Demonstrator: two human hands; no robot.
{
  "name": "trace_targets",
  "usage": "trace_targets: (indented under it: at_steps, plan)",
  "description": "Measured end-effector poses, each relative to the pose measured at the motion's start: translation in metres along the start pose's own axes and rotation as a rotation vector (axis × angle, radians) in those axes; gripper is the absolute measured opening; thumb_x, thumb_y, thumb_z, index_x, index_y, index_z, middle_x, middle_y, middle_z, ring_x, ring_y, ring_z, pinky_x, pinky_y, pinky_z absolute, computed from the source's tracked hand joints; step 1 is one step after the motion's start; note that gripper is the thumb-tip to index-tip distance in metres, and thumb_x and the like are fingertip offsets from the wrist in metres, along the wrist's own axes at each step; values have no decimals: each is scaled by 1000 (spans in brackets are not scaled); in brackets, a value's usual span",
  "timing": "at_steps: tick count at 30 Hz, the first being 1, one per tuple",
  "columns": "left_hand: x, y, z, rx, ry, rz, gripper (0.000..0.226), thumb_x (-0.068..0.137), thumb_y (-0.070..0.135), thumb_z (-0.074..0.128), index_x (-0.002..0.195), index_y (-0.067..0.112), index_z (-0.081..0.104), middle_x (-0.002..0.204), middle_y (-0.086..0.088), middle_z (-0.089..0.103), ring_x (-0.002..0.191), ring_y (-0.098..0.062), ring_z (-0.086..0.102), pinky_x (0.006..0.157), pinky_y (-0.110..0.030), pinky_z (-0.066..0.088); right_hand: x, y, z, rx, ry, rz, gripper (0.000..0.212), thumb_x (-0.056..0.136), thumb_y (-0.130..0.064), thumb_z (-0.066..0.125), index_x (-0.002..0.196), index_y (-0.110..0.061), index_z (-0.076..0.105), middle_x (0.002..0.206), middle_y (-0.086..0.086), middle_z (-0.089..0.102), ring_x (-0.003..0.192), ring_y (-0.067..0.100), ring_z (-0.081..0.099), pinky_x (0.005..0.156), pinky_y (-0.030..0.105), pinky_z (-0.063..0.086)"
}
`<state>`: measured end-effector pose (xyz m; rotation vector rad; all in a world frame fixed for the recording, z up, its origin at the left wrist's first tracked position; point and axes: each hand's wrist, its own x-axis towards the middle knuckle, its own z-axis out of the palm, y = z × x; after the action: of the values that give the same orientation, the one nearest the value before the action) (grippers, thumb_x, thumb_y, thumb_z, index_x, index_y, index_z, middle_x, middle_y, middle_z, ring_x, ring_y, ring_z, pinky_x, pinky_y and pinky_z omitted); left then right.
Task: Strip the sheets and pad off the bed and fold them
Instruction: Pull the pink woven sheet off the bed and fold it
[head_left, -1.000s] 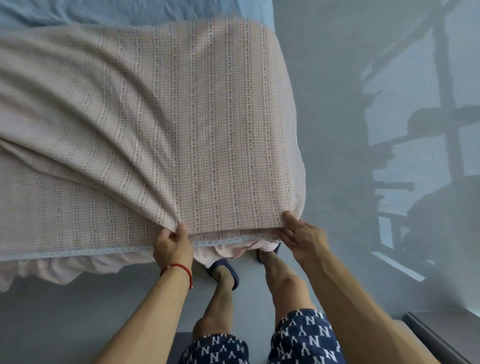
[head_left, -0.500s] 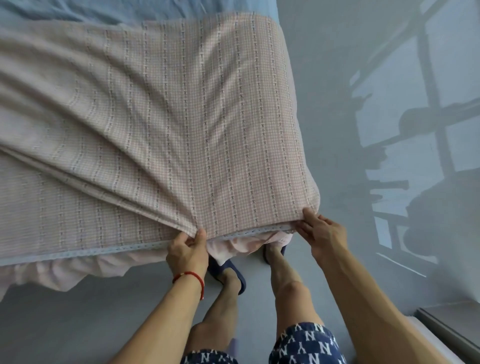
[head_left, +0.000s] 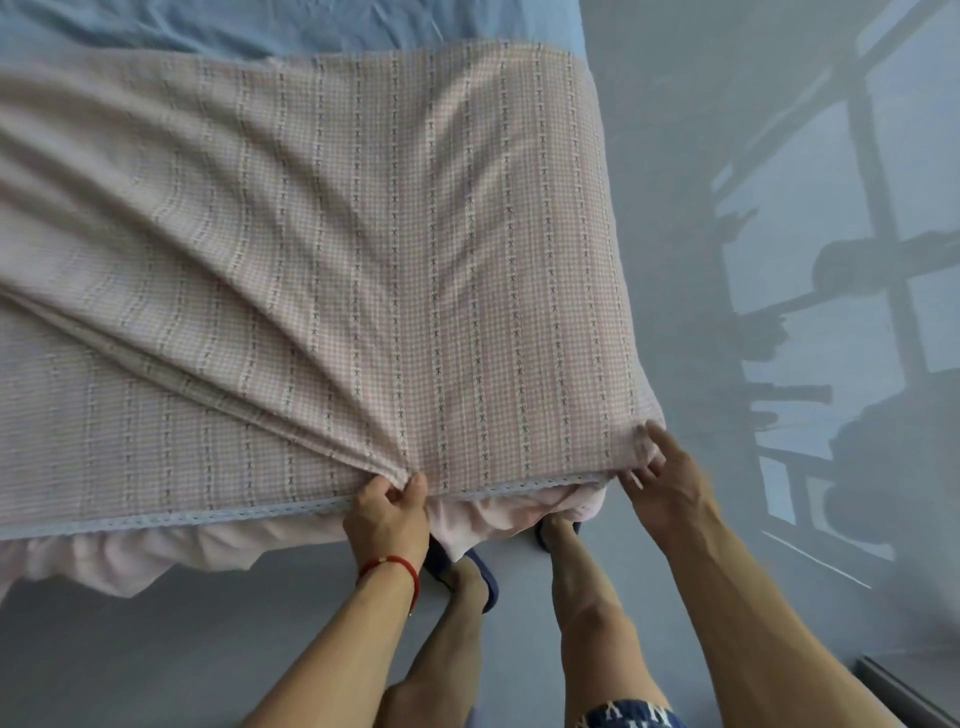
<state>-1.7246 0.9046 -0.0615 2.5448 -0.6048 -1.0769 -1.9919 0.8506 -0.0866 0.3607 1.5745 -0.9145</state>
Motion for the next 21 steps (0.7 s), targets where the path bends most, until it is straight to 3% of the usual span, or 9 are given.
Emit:
trace_targets:
  at_steps: [4, 8, 11, 13, 15, 17, 19, 21]
  plan:
    - [-4, -1, -3, -21, -47, 0, 22, 95, 32, 64, 88, 13, 69, 84, -1, 69, 84, -24, 67, 81, -42, 56, 8, -19, -8, 115, 25, -75, 42, 95, -5, 65, 136, -7, 56, 118, 10, 69, 92, 17, 68, 79, 29, 54]
    - [-19, 4, -9, 12, -29, 122, 19, 100, 25, 57, 103, 9, 66, 98, -2, 59, 95, -23, 56, 85, -36, 45, -3, -22, -25, 79, -13, -116, 25, 96, -3, 63, 121, -6, 64, 97, 4, 76, 95, 15, 69, 78, 26, 55]
    - [-24, 1, -12, 31, -41, 142, 17, 101, 24, 55, 108, 11, 63, 105, -2, 58, 97, -21, 54, 85, -36, 44, -8, -18, -33, 97, 11, -120, 17, 98, 0, 58, 110, -10, 65, 103, 3, 72, 91, 11, 69, 77, 23, 54]
    - [-25, 0, -13, 41, -59, 131, 13, 101, 23, 55, 104, 13, 63, 101, -1, 59, 93, -19, 55, 81, -33, 42, -5, -9, -36, 86, 60, -148, 18, 97, 3, 59, 107, -10, 66, 105, 4, 70, 88, 12, 68, 73, 21, 54]
    - [-22, 0, -13, 37, -69, 106, 11, 99, 23, 59, 97, 14, 64, 92, 2, 60, 86, -16, 55, 78, -30, 40, 1, 3, -36, 80, 118, -191, 28, 94, 4, 63, 121, -3, 64, 109, 9, 69, 90, 16, 66, 74, 23, 55]
    - [-16, 0, -12, 40, -56, 100, 13, 95, 24, 65, 88, 12, 68, 82, 5, 61, 82, -18, 58, 74, -29, 41, 6, 6, -33, 120, 151, -214, 42, 93, 5, 65, 134, -2, 57, 114, 14, 66, 94, 19, 66, 84, 27, 56]
    - [-8, -2, -11, 56, -42, 95, 17, 91, 25, 71, 80, 11, 70, 75, 3, 64, 79, -22, 62, 71, -28, 42, 9, 1, -29, 140, 128, -204, 47, 93, 6, 64, 137, -6, 53, 113, 15, 65, 103, 24, 66, 96, 35, 55]
    - [-4, -6, -9, 44, -51, 65, 21, 88, 27, 73, 77, 10, 71, 73, -1, 68, 78, -23, 65, 70, -30, 47, 12, -6, -28, 101, 123, -201, 49, 91, 8, 64, 137, -8, 53, 117, 17, 64, 108, 26, 65, 98, 38, 54]
